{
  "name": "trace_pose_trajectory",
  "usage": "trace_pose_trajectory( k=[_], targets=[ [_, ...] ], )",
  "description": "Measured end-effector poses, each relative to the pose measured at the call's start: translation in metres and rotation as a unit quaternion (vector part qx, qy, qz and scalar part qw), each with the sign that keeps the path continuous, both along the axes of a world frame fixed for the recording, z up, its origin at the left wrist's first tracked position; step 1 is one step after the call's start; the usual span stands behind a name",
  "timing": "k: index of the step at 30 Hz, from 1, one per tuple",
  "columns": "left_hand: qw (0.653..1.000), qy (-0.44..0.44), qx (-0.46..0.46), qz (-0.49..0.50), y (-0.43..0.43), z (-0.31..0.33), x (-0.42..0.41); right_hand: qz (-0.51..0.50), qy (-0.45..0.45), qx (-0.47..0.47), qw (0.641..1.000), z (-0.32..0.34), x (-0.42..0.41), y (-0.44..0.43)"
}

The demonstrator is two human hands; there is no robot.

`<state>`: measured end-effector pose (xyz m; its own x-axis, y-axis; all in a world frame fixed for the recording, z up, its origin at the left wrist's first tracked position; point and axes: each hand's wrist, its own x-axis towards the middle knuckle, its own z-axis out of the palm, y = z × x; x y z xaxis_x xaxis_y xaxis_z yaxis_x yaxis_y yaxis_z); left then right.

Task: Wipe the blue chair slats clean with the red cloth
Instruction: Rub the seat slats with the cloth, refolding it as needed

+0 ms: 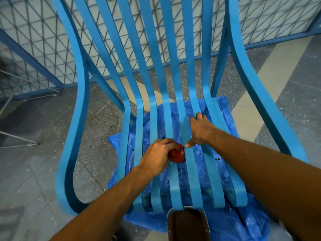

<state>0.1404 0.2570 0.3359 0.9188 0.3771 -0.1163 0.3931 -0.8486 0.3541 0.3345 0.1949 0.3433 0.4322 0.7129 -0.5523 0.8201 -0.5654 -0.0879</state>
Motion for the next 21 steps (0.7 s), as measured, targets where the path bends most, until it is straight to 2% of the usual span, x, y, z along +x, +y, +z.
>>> trace_pose_trajectory(
  k=[5, 7, 9, 11, 13, 17, 21],
  targets=[
    [0.999, -0.032, -0.026, -0.034, -0.003, -0.006, -0.032, 0.01, -0.008, -0.013, 1.0, 0.0, -0.001, 0.0],
    [0.991, -0.055, -0.12, 0.02, 0.0, -0.006, -0.034, 0.013, -0.01, -0.012, 1.0, 0.0, 0.0, 0.001],
    [0.964, -0.067, -0.225, 0.127, 0.005, -0.004, -0.034, 0.015, -0.016, -0.01, 1.0, -0.001, 0.0, 0.002],
    [0.95, -0.069, -0.242, 0.186, 0.011, -0.006, -0.029, 0.015, -0.018, -0.008, 1.0, -0.002, 0.0, 0.003],
    [0.948, -0.084, -0.224, 0.207, 0.007, -0.01, -0.025, 0.014, -0.017, -0.007, 1.0, -0.002, 0.0, 0.003],
    [0.982, -0.097, -0.112, 0.12, -0.014, -0.013, -0.022, 0.015, -0.017, -0.007, 1.0, -0.003, 0.001, 0.003],
    [0.994, -0.052, -0.059, 0.08, -0.025, -0.011, -0.046, 0.016, -0.019, -0.014, 1.0, -0.003, 0.001, 0.004]
  ],
)
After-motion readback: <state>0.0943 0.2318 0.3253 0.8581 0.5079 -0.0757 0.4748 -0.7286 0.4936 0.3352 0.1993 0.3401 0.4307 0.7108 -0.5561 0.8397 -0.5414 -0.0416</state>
